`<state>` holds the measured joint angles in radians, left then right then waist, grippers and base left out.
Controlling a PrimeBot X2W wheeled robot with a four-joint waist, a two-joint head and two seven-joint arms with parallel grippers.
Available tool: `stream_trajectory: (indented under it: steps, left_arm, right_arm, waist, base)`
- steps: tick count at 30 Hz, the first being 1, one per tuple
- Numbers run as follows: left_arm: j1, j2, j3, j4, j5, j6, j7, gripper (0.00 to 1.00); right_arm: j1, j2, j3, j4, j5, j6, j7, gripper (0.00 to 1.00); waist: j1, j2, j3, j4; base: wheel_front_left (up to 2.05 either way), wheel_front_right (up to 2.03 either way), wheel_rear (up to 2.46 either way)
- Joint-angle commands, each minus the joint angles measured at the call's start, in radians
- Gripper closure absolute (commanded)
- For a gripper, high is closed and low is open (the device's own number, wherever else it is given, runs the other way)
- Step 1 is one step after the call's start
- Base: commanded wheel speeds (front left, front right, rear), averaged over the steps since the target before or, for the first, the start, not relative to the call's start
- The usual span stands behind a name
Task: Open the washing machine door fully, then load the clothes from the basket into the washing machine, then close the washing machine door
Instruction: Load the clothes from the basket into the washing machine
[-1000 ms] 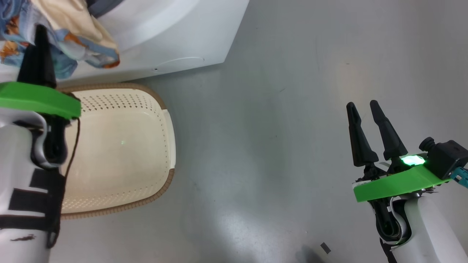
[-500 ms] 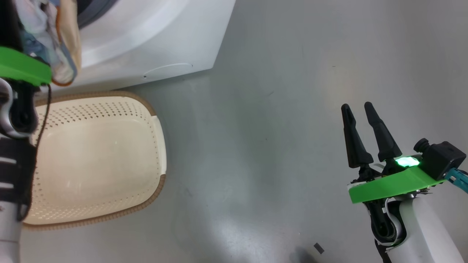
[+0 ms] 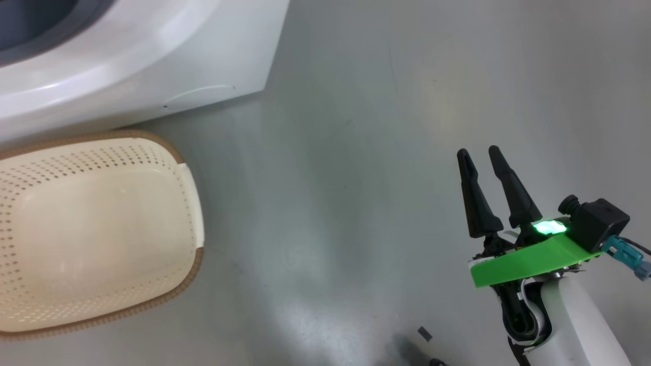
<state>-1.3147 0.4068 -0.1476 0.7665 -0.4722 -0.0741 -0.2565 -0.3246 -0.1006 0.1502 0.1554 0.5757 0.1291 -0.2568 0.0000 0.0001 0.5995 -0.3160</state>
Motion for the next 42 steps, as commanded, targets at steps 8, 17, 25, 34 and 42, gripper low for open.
stream_trajectory:
  steps: [8,17,25,34,42]
  left_arm:
    - [0.077,-0.003,0.061,0.089,0.103,-0.030,-0.005,1.00]
    - [0.042,-0.006,-0.005,0.265,0.168,-0.050,-0.005,0.00]
    - [0.028,-0.024,-0.039,0.313,0.174,-0.055,-0.005,0.00]
    - [0.123,-0.045,-0.046,0.233,0.170,-0.056,-0.005,0.00]
    - [0.285,-0.079,0.013,0.117,0.135,-0.056,-0.005,0.00]
  right_arm:
    - [0.007,0.004,0.012,-0.017,0.019,0.002,-0.005,0.00]
    - [0.000,-0.001,0.008,-0.018,0.017,0.002,-0.005,0.00]
    - [-0.002,-0.009,0.007,-0.018,0.014,0.002,-0.005,0.00]
    - [0.010,-0.028,-0.003,-0.013,0.009,0.002,-0.005,0.00]
    - [0.031,-0.048,-0.001,-0.003,0.006,0.002,-0.005,0.00]
  waist:
    - [0.0000,-0.0001,0.011,-0.012]
    - [0.0000,-0.0001,0.009,0.007]
    - [0.0000,-0.0001,-0.002,0.028]
    - [0.0000,-0.0001,-0.052,0.061]
    - [0.0000,-0.0001,-0.131,0.099]
  base:
    - [0.00,0.00,0.00]
    - [0.00,0.00,0.00]
    - [0.00,0.00,0.00]
    - [0.00,0.00,0.00]
    - [0.00,0.00,0.00]
